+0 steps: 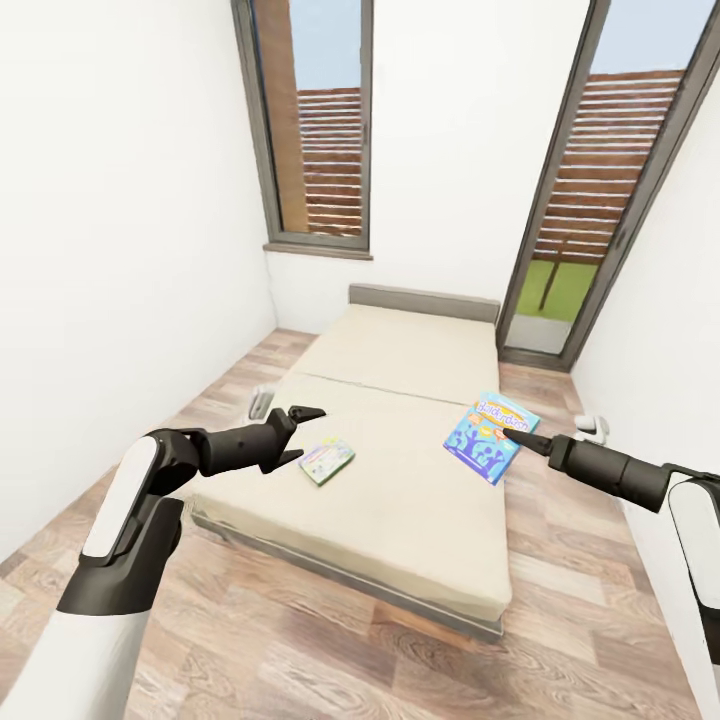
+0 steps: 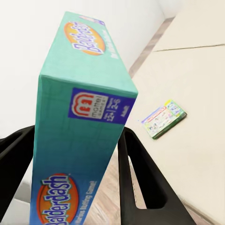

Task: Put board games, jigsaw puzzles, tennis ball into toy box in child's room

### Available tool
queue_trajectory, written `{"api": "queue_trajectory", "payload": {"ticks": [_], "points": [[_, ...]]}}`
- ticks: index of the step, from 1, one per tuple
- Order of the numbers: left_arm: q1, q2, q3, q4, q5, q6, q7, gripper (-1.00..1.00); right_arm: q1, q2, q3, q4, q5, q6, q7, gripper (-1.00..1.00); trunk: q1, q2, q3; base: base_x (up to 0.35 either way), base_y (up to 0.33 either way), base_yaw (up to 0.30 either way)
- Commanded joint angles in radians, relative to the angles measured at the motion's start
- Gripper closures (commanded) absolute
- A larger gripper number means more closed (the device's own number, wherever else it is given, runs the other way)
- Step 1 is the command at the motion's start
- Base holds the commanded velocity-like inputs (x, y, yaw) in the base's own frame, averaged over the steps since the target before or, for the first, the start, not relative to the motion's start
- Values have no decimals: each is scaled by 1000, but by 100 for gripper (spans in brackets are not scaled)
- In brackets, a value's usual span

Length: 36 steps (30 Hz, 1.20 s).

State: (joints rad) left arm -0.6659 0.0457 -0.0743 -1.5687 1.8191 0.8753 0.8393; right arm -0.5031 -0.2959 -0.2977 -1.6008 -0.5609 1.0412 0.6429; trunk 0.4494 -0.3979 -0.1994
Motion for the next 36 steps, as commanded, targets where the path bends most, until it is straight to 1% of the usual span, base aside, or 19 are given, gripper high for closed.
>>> {"api": "queue_trajectory", "payload": {"ticks": [1, 36], "points": [[-1, 0, -1, 0, 9, -1, 10, -100, -1, 0, -2, -1, -1, 6, 7, 100, 1, -2, -2, 0, 0, 300], [-1, 0, -2, 10, 8, -2, 11, -100, 0, 1, -1, -1, 1, 6, 7, 100, 1, -2, -2, 0, 0, 300]]}}
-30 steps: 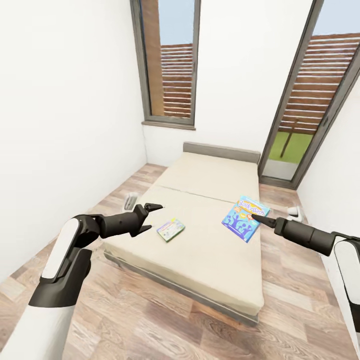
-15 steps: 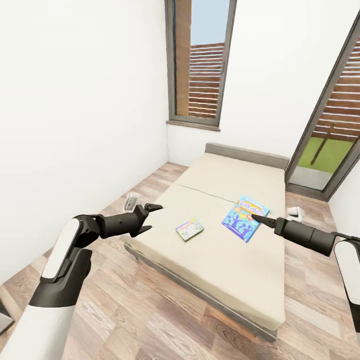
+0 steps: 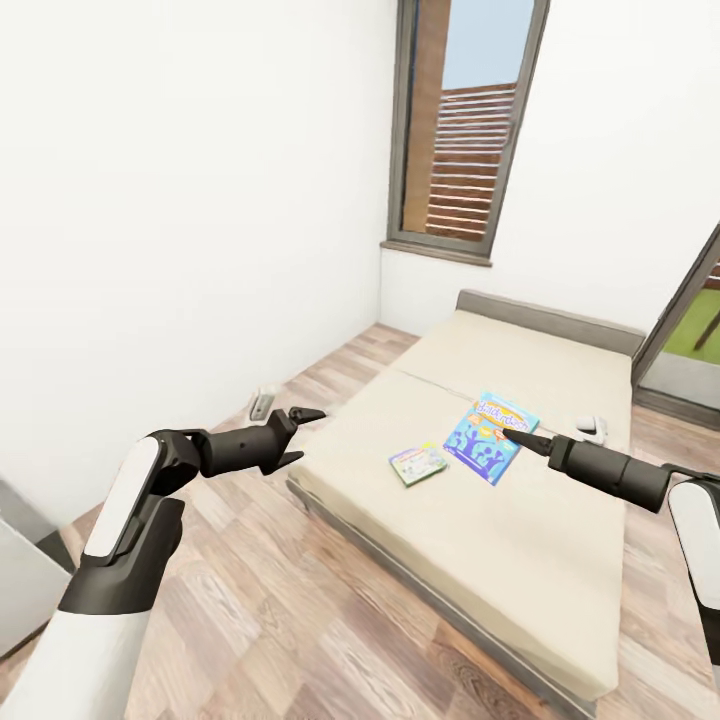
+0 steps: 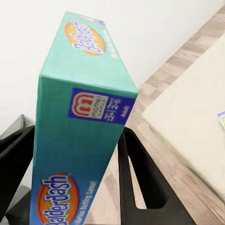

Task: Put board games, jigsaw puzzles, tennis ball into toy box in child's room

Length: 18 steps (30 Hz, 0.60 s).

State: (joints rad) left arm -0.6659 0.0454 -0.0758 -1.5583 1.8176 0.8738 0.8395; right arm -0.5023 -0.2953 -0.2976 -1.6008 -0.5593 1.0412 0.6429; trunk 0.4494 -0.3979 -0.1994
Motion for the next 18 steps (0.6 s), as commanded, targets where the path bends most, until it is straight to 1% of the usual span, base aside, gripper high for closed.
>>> {"api": "queue_trajectory", "payload": {"ticks": [1, 18], "points": [[-1, 0, -1, 0, 9, -1, 10, -100, -1, 0, -2, -1, -1, 6, 7, 100, 1, -2, -2, 0, 0, 300], [-1, -1, -2, 0, 8, -1, 10, -100, 0, 0, -2, -1, -1, 6, 7, 100, 1, -2, -2, 0, 0, 300]]}}
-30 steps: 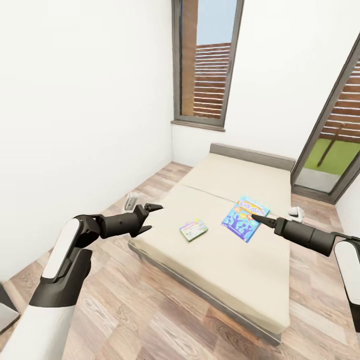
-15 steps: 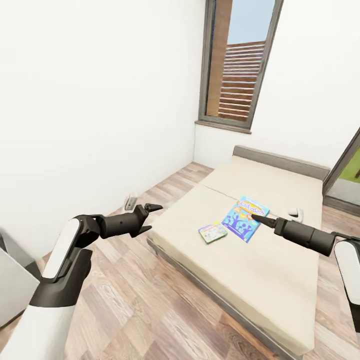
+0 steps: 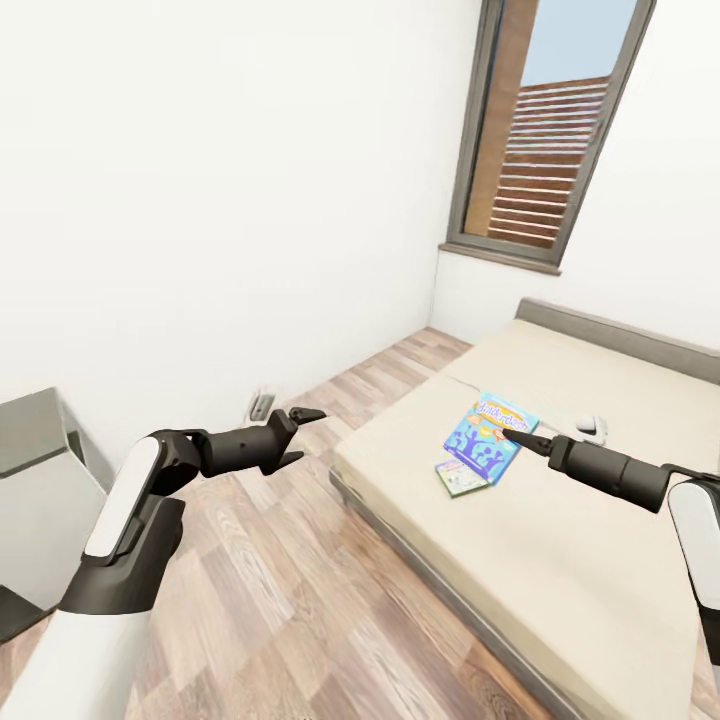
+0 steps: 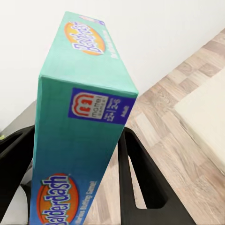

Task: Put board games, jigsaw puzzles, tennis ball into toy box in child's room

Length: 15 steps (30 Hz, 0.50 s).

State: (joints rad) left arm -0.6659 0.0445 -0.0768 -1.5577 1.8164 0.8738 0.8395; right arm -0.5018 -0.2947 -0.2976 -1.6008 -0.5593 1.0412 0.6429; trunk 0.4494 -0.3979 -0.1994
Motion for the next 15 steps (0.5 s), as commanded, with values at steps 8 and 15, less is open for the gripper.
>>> {"api": "queue_trajectory", "payload": {"ticks": [8, 15], "points": [[-2, 0, -1, 0, 9, -1, 10, -100, 0, 0, -2, -1, -1, 6, 7, 100, 1, -2, -2, 0, 0, 300], [-2, 0, -1, 1, 9, -1, 10, -100, 0, -1, -2, -1, -1, 6, 7, 100, 1, -2, -2, 0, 0, 300]]}}
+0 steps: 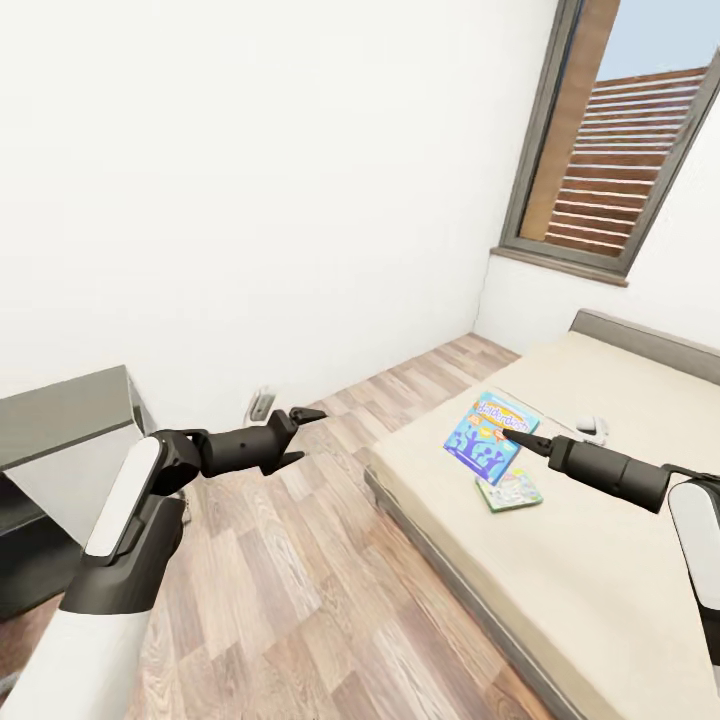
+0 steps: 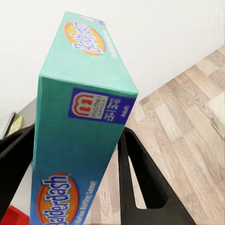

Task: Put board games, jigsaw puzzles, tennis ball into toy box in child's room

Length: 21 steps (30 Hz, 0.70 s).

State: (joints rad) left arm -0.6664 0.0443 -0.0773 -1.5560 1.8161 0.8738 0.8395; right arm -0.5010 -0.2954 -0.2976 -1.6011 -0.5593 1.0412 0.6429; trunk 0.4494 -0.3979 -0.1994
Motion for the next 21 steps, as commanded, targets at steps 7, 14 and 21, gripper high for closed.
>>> {"api": "queue_trajectory", "payload": {"ticks": [7, 14, 21], "points": [[-2, -1, -1, 0, 9, -1, 10, -100, -1, -1, -2, -1, -1, 6, 7, 100, 1, -2, -2, 0, 0, 300], [-2, -1, -1, 0, 9, -1, 10, -100, -1, -1, -2, -1, -1, 6, 7, 100, 1, -2, -2, 0, 0, 300], [-2, -1, -1, 1, 9, -1, 10, -100, -1, -1, -2, -1, -1, 6, 7, 100, 1, -2, -2, 0, 0, 300]]}}
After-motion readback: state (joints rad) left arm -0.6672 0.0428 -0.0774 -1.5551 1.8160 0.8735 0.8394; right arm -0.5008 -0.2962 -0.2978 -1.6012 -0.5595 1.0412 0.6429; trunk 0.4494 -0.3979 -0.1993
